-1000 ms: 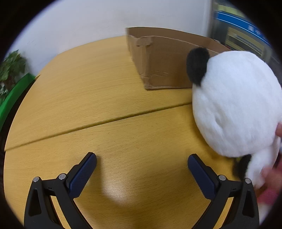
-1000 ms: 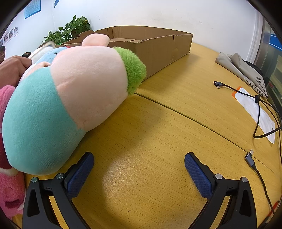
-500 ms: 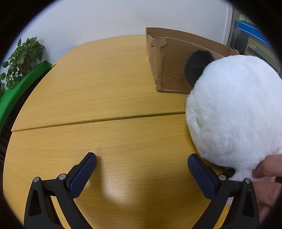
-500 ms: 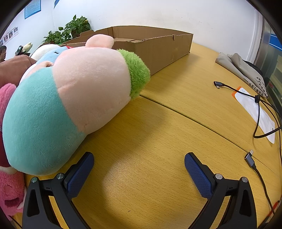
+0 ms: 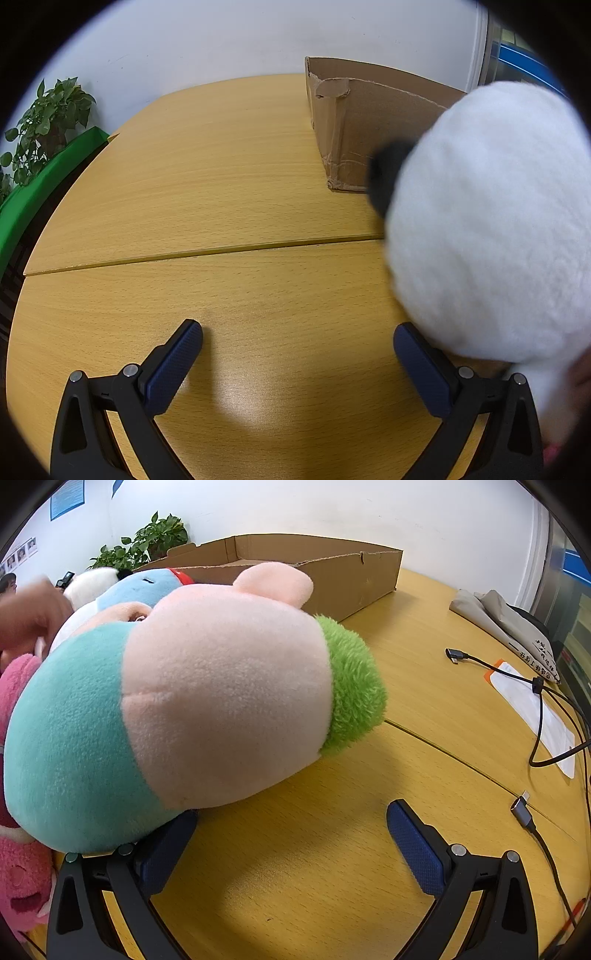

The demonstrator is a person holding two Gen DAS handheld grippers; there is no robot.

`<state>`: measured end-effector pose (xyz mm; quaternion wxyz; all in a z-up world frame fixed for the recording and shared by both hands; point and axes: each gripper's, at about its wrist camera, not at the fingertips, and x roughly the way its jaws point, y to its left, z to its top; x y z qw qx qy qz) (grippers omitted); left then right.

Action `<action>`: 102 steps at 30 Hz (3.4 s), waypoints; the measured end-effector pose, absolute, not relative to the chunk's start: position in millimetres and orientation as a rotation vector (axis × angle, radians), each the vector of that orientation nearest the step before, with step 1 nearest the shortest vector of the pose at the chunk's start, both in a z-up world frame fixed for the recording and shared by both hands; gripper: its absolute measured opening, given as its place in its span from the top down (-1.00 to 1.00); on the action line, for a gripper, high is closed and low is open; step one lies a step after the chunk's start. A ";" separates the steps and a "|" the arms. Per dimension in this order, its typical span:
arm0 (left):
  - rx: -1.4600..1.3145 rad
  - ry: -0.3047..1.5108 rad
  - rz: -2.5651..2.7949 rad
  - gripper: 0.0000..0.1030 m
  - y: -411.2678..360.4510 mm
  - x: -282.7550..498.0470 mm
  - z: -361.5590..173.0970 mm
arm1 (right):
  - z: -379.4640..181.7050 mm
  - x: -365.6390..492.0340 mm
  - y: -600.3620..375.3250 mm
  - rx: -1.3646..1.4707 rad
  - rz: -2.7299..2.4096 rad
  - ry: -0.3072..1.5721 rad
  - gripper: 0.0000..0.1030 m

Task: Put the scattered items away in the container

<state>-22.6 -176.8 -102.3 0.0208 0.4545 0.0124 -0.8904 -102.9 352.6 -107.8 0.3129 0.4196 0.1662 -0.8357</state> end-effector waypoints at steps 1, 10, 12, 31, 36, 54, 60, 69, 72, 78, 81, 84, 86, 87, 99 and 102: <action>1.409 0.039 -2.761 -1.00 -176.2 -23.1 -102.3 | -107.7 -102.9 352.5 1.107 -2.204 0.438 -1.00; 1.409 0.039 -2.761 -1.00 -175.2 -23.8 -102.4 | -107.3 -100.6 354.9 1.111 -2.199 0.449 -1.00; 1.409 0.038 -2.761 -1.00 -175.1 -23.9 -102.3 | -106.3 -97.8 356.1 1.104 -2.195 0.444 -1.00; 1.408 0.038 -2.761 -1.00 -175.1 -24.4 -102.3 | -107.7 -98.1 356.6 1.106 -2.195 0.446 -1.00; 1.408 0.038 -2.761 -1.00 -175.5 -24.5 -102.5 | -108.0 -99.0 356.8 1.105 -2.196 0.445 -1.00; 1.408 0.038 -2.761 -1.00 -175.8 -24.6 -103.0 | -107.7 -98.6 356.3 1.105 -2.197 0.445 -1.00; 1.408 0.038 -2.761 -1.00 -176.9 -25.3 -103.6 | -107.4 -98.5 355.9 1.106 -2.197 0.444 -1.00; 1.407 0.036 -2.762 -1.00 -177.5 -25.2 -104.6 | -107.5 -98.6 355.9 1.106 -2.197 0.444 -1.00; 1.406 0.035 -2.762 -1.00 -177.5 -24.9 -104.9 | -107.5 -98.6 356.0 1.106 -2.197 0.444 -1.00; 1.406 0.035 -2.762 -1.00 -177.0 -25.0 -104.9 | -107.3 -98.6 356.0 1.106 -2.197 0.444 -1.00; 1.406 0.035 -2.762 -1.00 -176.7 -25.2 -104.7 | -107.3 -98.8 356.5 1.106 -2.196 0.444 -1.00; 1.406 0.035 -2.762 -1.00 -176.3 -25.3 -104.7 | -107.6 -99.2 354.6 1.104 -2.192 0.446 -1.00; 1.406 0.035 -2.762 -1.00 -176.9 -25.2 -105.1 | -107.8 -99.7 351.9 1.100 -2.186 0.450 -1.00; 1.406 0.035 -2.762 -1.00 -176.8 -25.2 -105.1 | -107.7 -99.6 351.8 1.100 -2.185 0.450 -1.00; 1.406 0.035 -2.762 -1.00 -177.1 -25.3 -105.2 | -105.6 -82.7 342.7 1.159 -2.282 0.408 -1.00; 1.407 0.034 -2.762 -1.00 -177.6 -25.2 -105.3 | -90.1 -57.0 349.0 1.121 -2.356 0.443 -1.00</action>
